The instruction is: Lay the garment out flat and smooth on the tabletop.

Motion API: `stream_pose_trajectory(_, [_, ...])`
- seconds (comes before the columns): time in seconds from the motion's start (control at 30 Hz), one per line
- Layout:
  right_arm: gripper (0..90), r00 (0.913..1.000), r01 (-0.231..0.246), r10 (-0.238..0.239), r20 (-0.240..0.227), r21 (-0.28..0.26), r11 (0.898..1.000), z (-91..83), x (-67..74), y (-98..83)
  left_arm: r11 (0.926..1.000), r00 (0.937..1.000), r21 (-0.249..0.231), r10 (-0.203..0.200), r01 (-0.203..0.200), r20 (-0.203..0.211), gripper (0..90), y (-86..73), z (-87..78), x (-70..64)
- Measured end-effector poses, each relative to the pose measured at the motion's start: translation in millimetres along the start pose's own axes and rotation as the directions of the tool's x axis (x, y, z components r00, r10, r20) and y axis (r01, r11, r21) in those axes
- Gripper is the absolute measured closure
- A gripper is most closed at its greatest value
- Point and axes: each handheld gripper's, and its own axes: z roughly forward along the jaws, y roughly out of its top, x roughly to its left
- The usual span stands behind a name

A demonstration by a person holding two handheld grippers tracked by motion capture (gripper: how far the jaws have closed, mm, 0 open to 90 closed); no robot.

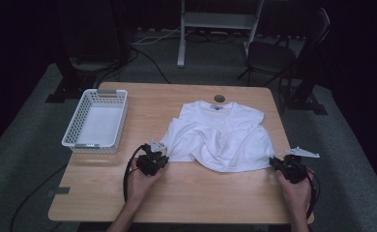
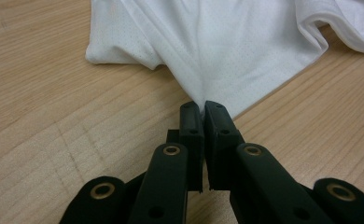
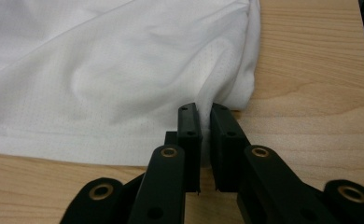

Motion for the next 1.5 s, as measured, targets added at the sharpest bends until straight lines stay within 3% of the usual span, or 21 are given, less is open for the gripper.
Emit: stream_pose_trajectory(1.5, [83.7,0.9976,0.057,-0.056,0.041,-0.037,0.998,-40.7,2.6,-8.3,0.9984,0.9999,-0.055,-0.015,0.015,0.004,87.9,-12.1,-33.7,6.1])
